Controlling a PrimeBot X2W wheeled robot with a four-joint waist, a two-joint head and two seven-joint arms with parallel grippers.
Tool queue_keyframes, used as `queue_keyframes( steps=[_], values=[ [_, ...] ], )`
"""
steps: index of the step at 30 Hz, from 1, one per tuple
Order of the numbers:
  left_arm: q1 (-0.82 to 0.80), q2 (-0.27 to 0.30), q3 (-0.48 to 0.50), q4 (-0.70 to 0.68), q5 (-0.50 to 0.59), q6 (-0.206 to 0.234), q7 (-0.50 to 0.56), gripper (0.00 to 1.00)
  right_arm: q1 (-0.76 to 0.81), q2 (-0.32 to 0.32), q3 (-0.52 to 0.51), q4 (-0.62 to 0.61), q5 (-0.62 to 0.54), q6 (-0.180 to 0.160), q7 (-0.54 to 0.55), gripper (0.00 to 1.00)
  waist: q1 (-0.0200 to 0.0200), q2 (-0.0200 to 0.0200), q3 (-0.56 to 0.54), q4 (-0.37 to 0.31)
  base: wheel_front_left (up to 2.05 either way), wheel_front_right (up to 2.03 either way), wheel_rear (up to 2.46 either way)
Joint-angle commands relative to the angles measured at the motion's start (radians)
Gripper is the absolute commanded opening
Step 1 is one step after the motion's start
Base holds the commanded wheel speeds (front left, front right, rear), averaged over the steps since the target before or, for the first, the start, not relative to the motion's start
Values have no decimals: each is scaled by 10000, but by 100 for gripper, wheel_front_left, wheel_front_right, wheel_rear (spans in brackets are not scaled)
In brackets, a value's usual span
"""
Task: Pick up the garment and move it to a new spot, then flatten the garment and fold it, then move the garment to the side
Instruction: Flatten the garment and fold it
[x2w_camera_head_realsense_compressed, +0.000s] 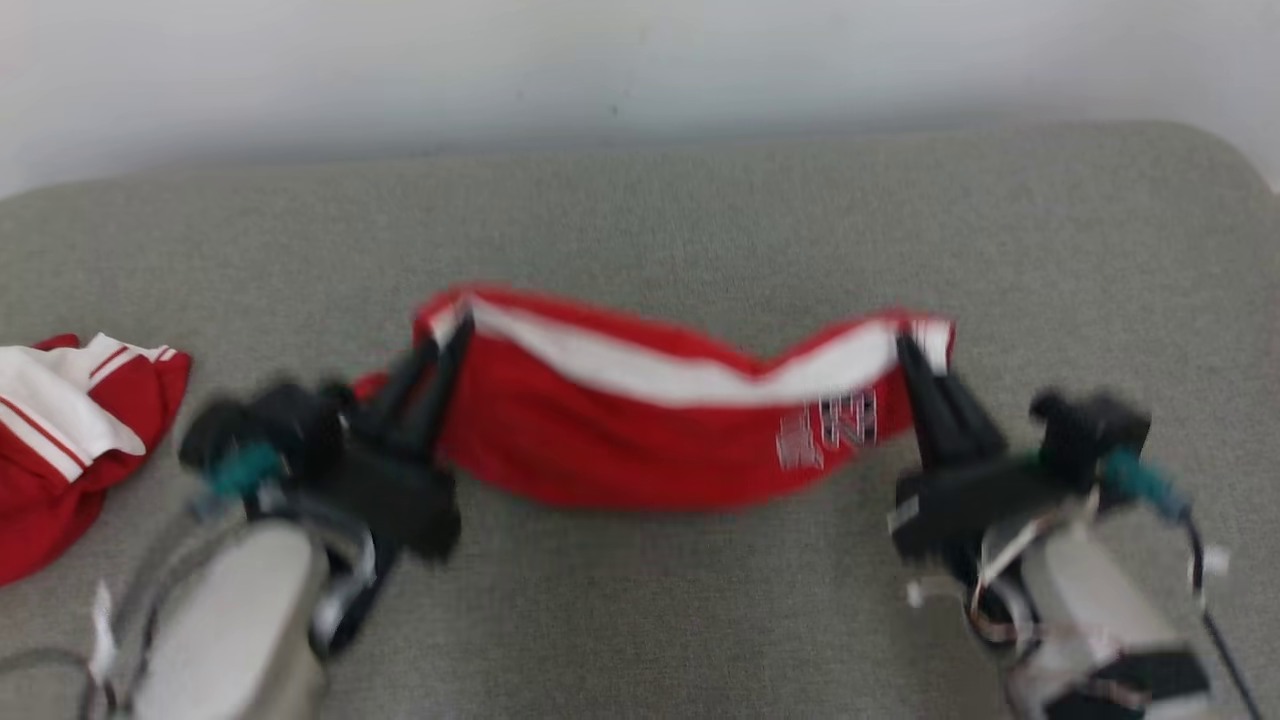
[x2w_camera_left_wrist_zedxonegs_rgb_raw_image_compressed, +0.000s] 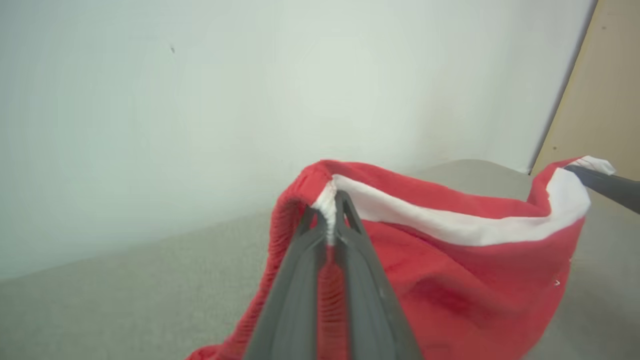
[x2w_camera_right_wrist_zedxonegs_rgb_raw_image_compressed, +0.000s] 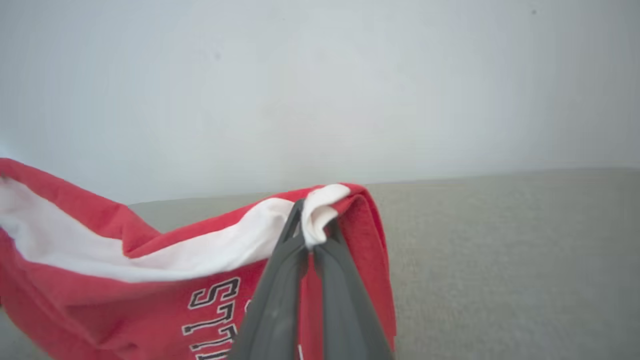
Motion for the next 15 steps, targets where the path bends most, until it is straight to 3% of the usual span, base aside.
queue_keyframes(
  steps=[1,9,15],
  values=[
    [-600,49,-9,56,-338,17,94,0,-536,-49,21,-61,147,-21,91,0,-1,-1,790,-221,0,0,0],
    [-6402,642,-198,690,-2011,19,1207,0,-5720,78,-429,1,596,-21,1273,0,-1,-1,3635,-395,0,0,0],
    [-10069,866,-1115,1903,-2582,19,1591,0,-9931,361,-1334,1452,472,-21,1826,0,-1,-1,4974,-404,0,0,0]
  ],
)
